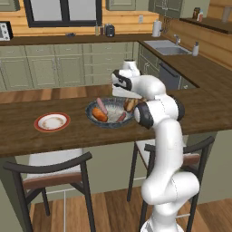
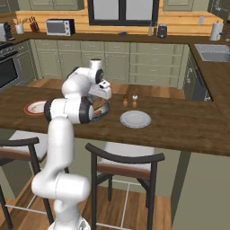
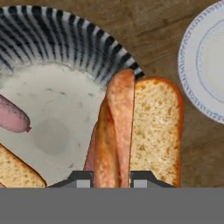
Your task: Place one bun and one sausage from the bowl on each plate.
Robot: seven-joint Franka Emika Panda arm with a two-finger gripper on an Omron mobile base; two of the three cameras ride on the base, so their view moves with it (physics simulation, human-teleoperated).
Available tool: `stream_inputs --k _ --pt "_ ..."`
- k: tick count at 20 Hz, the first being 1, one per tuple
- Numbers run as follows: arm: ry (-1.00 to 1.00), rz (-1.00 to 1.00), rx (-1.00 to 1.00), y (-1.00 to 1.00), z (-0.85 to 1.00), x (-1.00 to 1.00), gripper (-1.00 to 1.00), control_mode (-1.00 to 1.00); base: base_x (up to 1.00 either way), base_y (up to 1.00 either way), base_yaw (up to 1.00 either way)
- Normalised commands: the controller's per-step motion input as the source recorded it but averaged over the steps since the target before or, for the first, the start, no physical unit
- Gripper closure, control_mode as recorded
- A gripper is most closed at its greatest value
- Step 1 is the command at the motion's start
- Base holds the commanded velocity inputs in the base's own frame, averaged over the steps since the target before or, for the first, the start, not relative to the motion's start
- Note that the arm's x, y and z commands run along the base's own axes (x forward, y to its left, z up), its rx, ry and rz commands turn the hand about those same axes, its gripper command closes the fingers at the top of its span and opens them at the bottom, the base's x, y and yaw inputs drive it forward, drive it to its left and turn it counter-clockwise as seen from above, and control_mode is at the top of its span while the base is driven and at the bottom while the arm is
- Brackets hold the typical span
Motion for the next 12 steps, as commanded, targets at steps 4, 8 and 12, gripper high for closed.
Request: stream_inputs --k 4,8,12 --pt "-0.03 0.04 0.08 -1.0 0.0 -0.56 1.0 -1.0 0.0 0.0 0.0" --pt "0.0 0.04 0.07 -0.97 0.0 -0.21 1.0 -1.0 0.0 0.0 0.0" --pt "0.0 0.04 0.05 -0.68 0.0 0.0 1.0 -1.0 0.0 0.0 0.0"
